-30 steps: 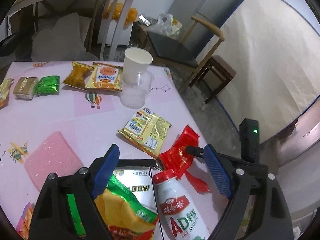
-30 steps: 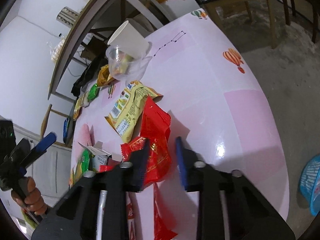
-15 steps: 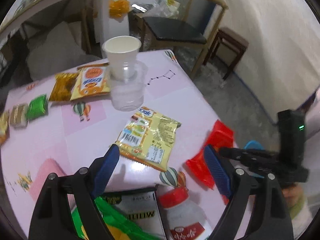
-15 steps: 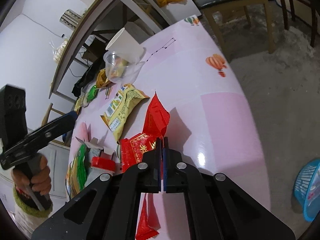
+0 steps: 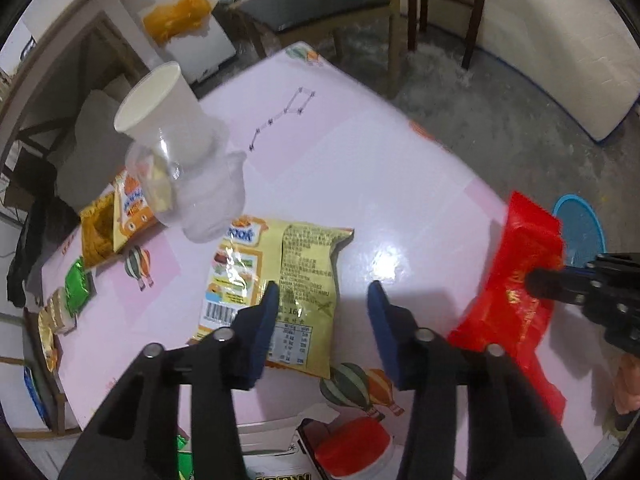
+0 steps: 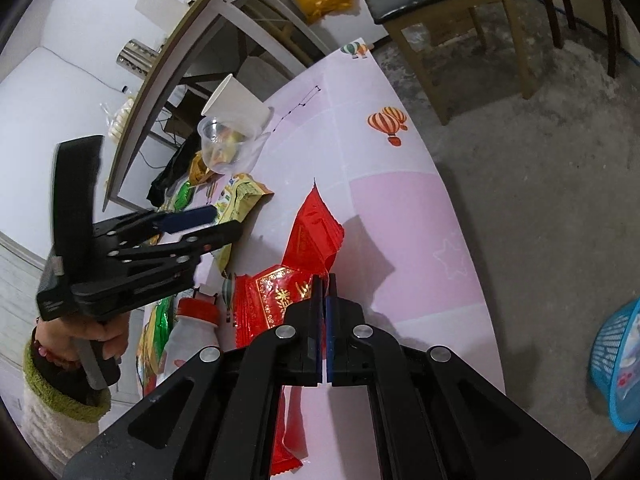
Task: Collect trash
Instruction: 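Grasp the red candy wrapper with the right tool while the left tool grasps the yellow snack bag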
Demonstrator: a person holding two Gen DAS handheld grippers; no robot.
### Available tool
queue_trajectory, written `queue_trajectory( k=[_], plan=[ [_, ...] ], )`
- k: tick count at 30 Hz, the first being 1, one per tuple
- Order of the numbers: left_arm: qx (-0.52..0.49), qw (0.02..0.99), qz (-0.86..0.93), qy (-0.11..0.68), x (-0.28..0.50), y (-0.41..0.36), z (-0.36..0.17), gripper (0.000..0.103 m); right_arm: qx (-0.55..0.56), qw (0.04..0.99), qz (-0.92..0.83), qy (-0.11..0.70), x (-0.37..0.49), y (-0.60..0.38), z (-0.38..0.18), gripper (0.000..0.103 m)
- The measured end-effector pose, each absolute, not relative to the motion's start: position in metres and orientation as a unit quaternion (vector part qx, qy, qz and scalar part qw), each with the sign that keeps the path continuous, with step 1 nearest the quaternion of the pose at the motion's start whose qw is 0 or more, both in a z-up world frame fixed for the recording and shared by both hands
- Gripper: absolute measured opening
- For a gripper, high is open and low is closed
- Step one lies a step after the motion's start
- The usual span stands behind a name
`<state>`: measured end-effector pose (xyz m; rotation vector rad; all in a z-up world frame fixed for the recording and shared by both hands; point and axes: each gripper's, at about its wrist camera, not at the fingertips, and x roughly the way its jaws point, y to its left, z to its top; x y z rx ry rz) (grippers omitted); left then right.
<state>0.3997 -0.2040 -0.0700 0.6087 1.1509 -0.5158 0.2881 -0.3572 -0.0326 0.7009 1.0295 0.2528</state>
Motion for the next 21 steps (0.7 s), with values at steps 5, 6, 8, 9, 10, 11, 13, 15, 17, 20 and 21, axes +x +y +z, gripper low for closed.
queue_trajectory(
  k=[5, 6, 8, 9, 10, 11, 13, 15, 17, 20, 21],
  plan=[
    [0.266, 0.758, -0.225, 0.551, 0.408, -0.204, -0.078, 0.016, 0.335, 0.803, 0.122, 0.478, 0.287, -0.362, -0.034, 0.000],
    [0.261, 0.758, -0.225, 0.555, 0.407, -0.204, -0.079, 0.014, 0.336, 0.803, 0.123, 0.478, 0.287, -0.362, -0.034, 0.000],
    [0.257, 0.757, -0.225, 0.557, 0.407, -0.204, -0.080, 0.012, 0.338, 0.802, 0.124, 0.477, 0.287, -0.362, -0.034, 0.000],
    [0.255, 0.758, -0.226, 0.557, 0.407, -0.205, -0.079, 0.010, 0.340, 0.801, 0.125, 0.477, 0.287, -0.362, -0.034, 0.000],
    [0.254, 0.758, -0.226, 0.556, 0.407, -0.205, -0.079, 0.010, 0.342, 0.800, 0.126, 0.477, 0.287, -0.363, -0.035, 0.000],
    [0.252, 0.760, -0.226, 0.554, 0.406, -0.205, -0.079, 0.010, 0.344, 0.799, 0.126, 0.476, 0.287, -0.363, -0.035, 0.000],
    [0.248, 0.764, -0.228, 0.550, 0.405, -0.205, -0.077, 0.009, 0.348, 0.798, 0.128, 0.476, 0.287, -0.363, -0.035, 0.000],
    [0.244, 0.769, -0.229, 0.544, 0.404, -0.205, -0.072, 0.008, 0.349, 0.798, 0.128, 0.475, 0.286, -0.364, -0.034, 0.000],
    [0.242, 0.774, -0.230, 0.538, 0.402, -0.205, -0.068, 0.008, 0.352, 0.798, 0.128, 0.473, 0.285, -0.364, -0.033, 0.000],
    [0.238, 0.783, -0.231, 0.526, 0.399, -0.202, -0.057, 0.007, 0.357, 0.798, 0.129, 0.469, 0.283, -0.367, -0.029, 0.000],
    [0.235, 0.787, -0.232, 0.521, 0.398, -0.201, -0.052, 0.007, 0.360, 0.797, 0.129, 0.467, 0.283, -0.368, -0.028, 0.000]
  ],
)
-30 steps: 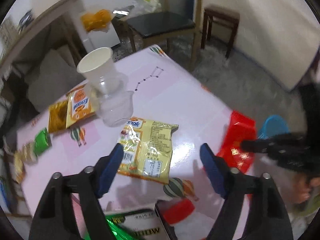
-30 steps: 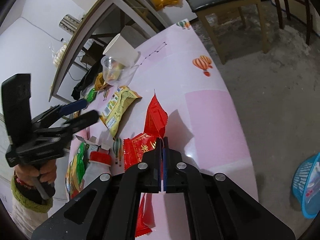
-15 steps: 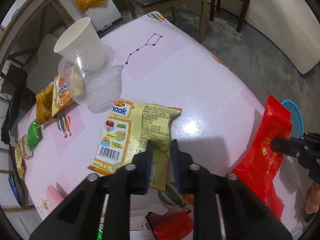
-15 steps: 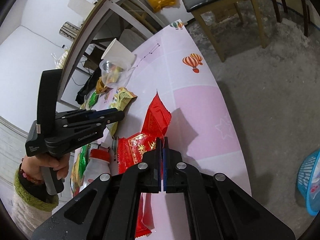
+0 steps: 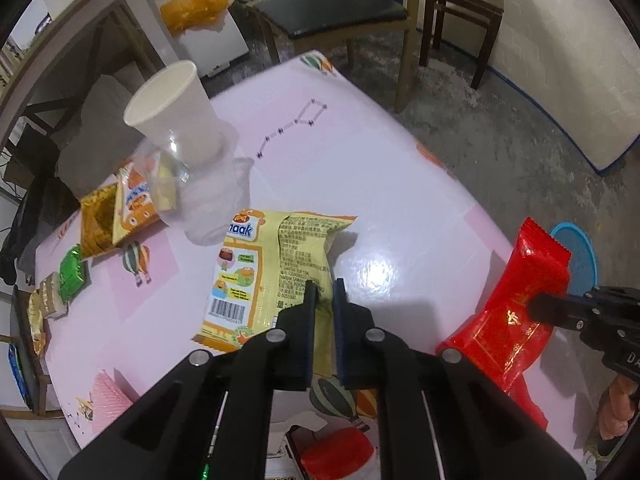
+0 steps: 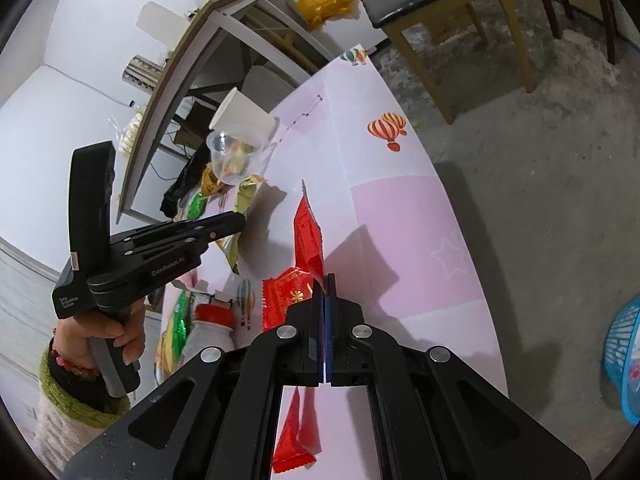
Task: Collect trash
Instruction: 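Carry the red wrapper and yellow snack bag over the blue wastebasket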
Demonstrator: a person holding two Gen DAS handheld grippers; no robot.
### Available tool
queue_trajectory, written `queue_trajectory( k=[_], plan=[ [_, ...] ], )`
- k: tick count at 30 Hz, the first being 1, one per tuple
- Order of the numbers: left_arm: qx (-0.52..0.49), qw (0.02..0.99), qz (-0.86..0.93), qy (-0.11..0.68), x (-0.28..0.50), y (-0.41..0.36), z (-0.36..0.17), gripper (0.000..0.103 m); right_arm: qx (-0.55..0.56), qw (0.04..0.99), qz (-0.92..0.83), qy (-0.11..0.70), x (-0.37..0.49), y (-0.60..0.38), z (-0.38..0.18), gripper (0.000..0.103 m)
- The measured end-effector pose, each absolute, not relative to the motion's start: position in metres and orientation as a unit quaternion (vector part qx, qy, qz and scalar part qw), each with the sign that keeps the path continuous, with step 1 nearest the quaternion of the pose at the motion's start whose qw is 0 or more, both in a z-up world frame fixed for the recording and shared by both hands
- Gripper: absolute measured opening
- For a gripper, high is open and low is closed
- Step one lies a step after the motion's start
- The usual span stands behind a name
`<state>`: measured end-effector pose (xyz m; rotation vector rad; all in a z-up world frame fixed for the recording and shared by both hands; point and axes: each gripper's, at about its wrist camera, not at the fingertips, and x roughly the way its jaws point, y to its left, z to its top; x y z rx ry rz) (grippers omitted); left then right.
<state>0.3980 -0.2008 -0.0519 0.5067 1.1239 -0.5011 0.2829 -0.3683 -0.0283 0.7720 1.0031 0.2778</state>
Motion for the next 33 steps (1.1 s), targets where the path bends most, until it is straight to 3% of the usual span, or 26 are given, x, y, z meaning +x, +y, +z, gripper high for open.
queue_trajectory(
  k=[20, 27, 33],
  plan=[
    [0.185, 0.836, -0.297, 0.424, 0.321, -0.209, 0.062, 0.007, 0.374, 0.825, 0.124, 0.406, 0.237, -0.398, 0.033, 0.000],
    [0.185, 0.816, -0.366, 0.407, 0.266, -0.260, 0.081, 0.007, 0.388, 0.838, 0.085, 0.373, 0.181, -0.449, 0.046, 0.000],
    [0.185, 0.773, -0.443, 0.415, 0.213, -0.340, 0.064, 0.007, 0.419, 0.834, 0.012, 0.358, 0.116, -0.516, 0.031, 0.000]
  ],
)
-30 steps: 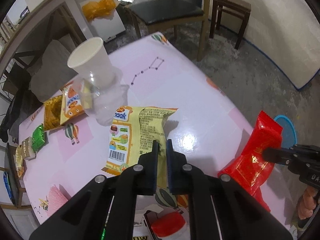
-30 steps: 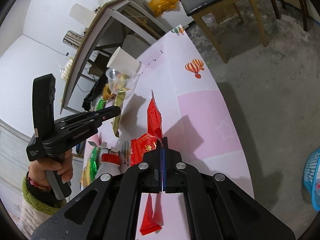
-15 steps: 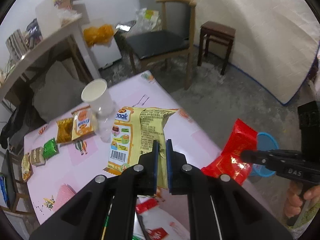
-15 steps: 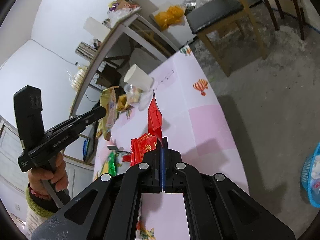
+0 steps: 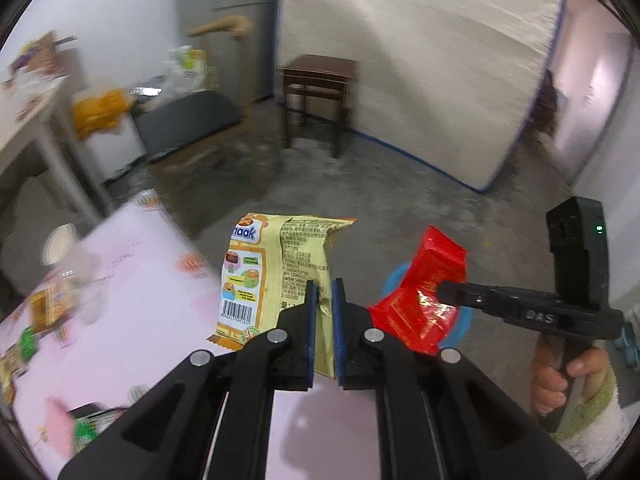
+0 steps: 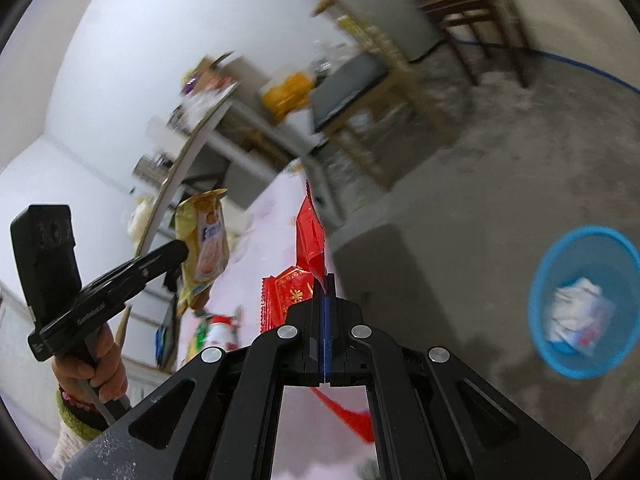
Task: Collect trash
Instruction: 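Carry the red wrapper and yellow snack bag over the blue wastebasket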
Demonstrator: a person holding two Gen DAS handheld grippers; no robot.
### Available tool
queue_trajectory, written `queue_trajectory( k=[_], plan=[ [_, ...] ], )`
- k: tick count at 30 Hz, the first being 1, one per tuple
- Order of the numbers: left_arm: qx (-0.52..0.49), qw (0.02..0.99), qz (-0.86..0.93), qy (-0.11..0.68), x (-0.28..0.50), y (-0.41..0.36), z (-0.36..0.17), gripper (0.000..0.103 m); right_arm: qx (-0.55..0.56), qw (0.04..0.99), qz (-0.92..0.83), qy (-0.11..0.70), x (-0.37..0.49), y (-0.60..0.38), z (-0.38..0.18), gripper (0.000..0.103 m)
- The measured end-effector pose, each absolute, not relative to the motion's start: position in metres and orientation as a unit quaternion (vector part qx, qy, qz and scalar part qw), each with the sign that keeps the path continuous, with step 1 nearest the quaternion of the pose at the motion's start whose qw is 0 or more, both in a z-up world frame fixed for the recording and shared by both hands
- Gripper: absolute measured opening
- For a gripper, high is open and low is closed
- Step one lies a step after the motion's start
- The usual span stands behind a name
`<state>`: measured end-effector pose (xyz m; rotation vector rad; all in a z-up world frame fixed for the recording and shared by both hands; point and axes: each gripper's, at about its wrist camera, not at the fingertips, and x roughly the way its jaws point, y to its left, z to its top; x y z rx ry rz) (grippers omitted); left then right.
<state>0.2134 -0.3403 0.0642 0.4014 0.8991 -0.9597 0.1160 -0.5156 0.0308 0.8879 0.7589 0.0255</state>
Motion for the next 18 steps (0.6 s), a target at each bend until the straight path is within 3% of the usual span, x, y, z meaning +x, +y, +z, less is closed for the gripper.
queue_trajectory(
  k=[5, 12, 18],
  plan=[
    [0.172, 0.719, -0.494, 0.457, 0.181, -0.410, 0.025, 0.007, 0.455, 0.810, -0.062, 0.365, 0.065, -0.567, -0.006, 0.000],
    [0.141, 0.633, -0.525, 0.551, 0.140, -0.511, -0.071, 0.007, 0.514, 0.757, -0.159, 0.371, 0.014, -0.623, -0.081, 0.000],
    [0.155, 0.623, -0.511, 0.572, 0.123, -0.563, -0.137, 0.008, 0.561, 0.709, -0.212, 0.371, -0.003, -0.653, -0.148, 0.003]
  ],
)
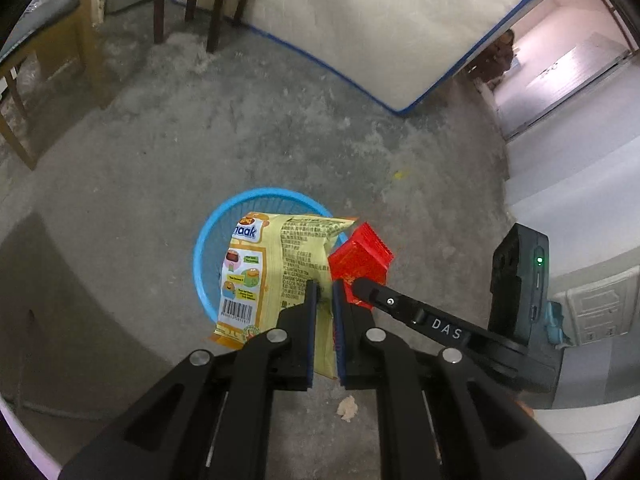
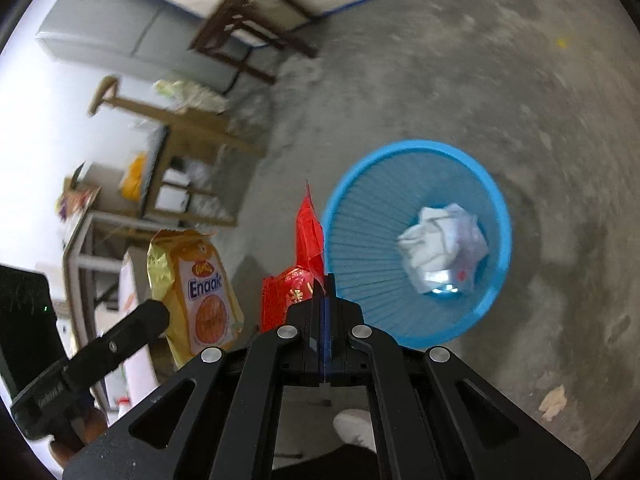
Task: Collect trash
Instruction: 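Carry the red wrapper and yellow snack bag over the blue wastebasket, then open the right tool over the basket while the left tool releases the snack bag, then move both tools back over the table toward the pink cover and milk bottle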
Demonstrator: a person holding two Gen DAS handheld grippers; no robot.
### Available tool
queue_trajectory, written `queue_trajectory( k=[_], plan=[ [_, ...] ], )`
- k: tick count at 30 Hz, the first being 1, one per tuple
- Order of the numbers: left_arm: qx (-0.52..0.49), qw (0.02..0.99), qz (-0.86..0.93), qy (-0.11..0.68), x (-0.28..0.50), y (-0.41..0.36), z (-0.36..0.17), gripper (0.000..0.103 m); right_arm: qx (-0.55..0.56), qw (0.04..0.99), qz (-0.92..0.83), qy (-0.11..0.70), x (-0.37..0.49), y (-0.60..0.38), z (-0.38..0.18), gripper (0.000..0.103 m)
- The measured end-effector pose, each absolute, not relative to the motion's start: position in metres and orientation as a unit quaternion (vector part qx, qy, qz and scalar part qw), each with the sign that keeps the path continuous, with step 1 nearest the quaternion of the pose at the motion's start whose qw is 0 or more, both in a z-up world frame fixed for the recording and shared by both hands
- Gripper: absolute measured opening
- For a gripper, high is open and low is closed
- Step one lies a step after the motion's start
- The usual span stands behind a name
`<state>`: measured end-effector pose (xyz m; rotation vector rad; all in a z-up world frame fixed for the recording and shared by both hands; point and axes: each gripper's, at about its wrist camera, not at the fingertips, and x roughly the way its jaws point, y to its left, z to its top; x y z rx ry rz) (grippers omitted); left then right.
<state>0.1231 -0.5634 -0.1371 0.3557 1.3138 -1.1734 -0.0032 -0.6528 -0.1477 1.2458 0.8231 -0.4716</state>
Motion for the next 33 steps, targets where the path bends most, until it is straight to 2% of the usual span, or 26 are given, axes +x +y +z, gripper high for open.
queue_trajectory(
  k=[2, 3, 4, 5, 7, 11, 16, 23, 28, 33],
  plan=[
    [0.159, 0.626, -0.499, 0.578, 0.122, -0.569, -0.154, 0.018, 0.570, 0.692, -0.230, 0.378, -0.006, -0.660, -0.169, 0.007],
    [0.162, 0.630, -0.485, 0.584, 0.121, -0.572, -0.163, 0.036, 0.576, 0.682, -0.240, 0.382, -0.008, -0.662, -0.180, 0.024],
    [0.160, 0.632, -0.480, 0.587, 0.123, -0.568, -0.166, 0.051, 0.580, 0.676, -0.248, 0.383, -0.013, -0.664, -0.186, 0.049],
    [0.157, 0.635, -0.475, 0.589, 0.121, -0.567, -0.169, 0.054, 0.583, 0.665, -0.267, 0.382, -0.017, -0.665, -0.196, 0.054],
    [0.154, 0.630, -0.478, 0.592, 0.120, -0.562, -0.171, 0.061, 0.586, 0.656, -0.281, 0.383, -0.025, -0.668, -0.204, 0.055],
    [0.153, 0.639, -0.489, 0.574, 0.123, -0.549, -0.152, 0.065, 0.595, 0.644, -0.286, 0.387, -0.039, -0.663, -0.212, 0.055],
    [0.127, 0.660, -0.498, 0.548, 0.127, -0.528, -0.111, 0.069, 0.584, 0.657, -0.285, 0.381, -0.051, -0.654, -0.192, 0.058],
    [0.056, 0.703, -0.502, 0.501, 0.122, -0.462, -0.035, 0.070, 0.555, 0.710, -0.244, 0.359, -0.053, -0.627, -0.124, 0.068],
    [0.009, 0.743, -0.492, 0.454, 0.118, -0.378, 0.019, 0.072, 0.513, 0.761, -0.187, 0.350, -0.039, -0.603, -0.060, 0.075],
    [-0.004, 0.802, -0.459, 0.382, 0.123, -0.280, 0.064, 0.075, 0.472, 0.802, -0.104, 0.352, -0.007, -0.559, -0.002, 0.078]
  ],
)
